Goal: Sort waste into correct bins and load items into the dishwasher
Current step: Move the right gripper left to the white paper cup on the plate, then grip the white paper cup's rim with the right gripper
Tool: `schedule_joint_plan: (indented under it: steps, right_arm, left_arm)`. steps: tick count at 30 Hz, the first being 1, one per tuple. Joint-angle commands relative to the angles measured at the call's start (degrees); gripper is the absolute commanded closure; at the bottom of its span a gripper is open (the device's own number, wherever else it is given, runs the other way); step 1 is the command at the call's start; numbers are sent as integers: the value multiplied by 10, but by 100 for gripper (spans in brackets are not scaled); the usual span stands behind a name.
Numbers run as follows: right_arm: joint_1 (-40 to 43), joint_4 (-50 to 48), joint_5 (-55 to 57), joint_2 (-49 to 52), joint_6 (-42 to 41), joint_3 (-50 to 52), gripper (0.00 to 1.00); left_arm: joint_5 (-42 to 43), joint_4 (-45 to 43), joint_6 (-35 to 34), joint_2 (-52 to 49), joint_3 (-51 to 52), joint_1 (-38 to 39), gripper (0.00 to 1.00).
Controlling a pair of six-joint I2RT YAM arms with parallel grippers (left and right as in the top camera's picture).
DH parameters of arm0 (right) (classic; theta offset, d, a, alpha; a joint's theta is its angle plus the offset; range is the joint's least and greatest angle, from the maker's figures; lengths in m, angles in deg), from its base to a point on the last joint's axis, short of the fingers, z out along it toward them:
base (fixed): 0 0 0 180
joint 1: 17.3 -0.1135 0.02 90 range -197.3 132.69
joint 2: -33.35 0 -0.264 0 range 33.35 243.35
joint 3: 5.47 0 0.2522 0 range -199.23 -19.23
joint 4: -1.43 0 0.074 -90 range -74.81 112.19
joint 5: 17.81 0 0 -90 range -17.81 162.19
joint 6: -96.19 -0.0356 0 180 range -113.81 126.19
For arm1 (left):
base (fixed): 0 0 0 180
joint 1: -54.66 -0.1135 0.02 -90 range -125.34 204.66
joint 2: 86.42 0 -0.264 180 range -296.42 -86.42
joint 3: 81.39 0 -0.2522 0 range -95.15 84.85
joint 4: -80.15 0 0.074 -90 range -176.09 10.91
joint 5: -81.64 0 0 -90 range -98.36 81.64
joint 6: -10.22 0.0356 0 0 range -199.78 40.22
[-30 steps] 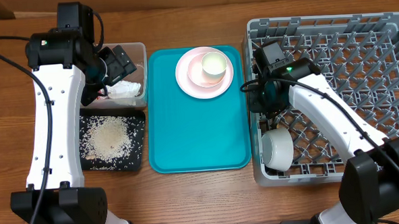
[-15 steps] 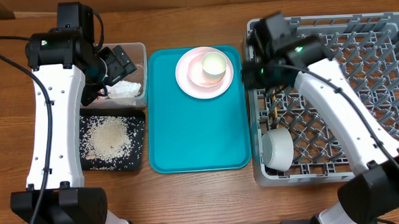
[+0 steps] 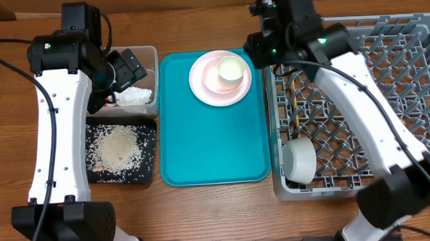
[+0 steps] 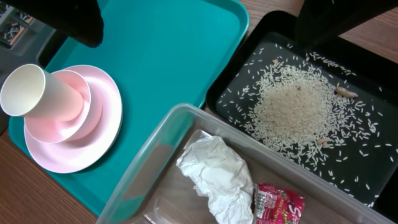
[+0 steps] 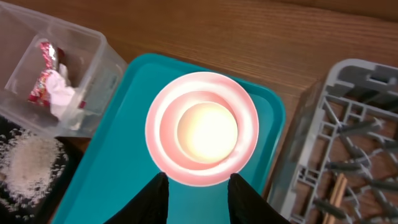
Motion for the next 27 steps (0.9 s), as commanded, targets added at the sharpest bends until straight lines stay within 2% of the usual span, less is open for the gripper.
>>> schedule_joint_plan:
  steps: [1, 7, 13, 27]
  right_arm:
    - [-15, -15, -8, 50, 19, -7, 64]
    - [-53, -41, -5, 111, 60, -7, 64]
    - [-80, -60, 64, 155, 64, -7, 64]
    - [-81, -103, 34, 164, 60, 19, 66]
  left_arm:
    - [0, 0, -1, 4, -8, 4, 0]
    - [0, 0, -1, 4, -8, 4, 0]
    - [0, 0, -1, 4, -8, 4, 0]
    - [0, 0, -1, 4, -8, 4, 0]
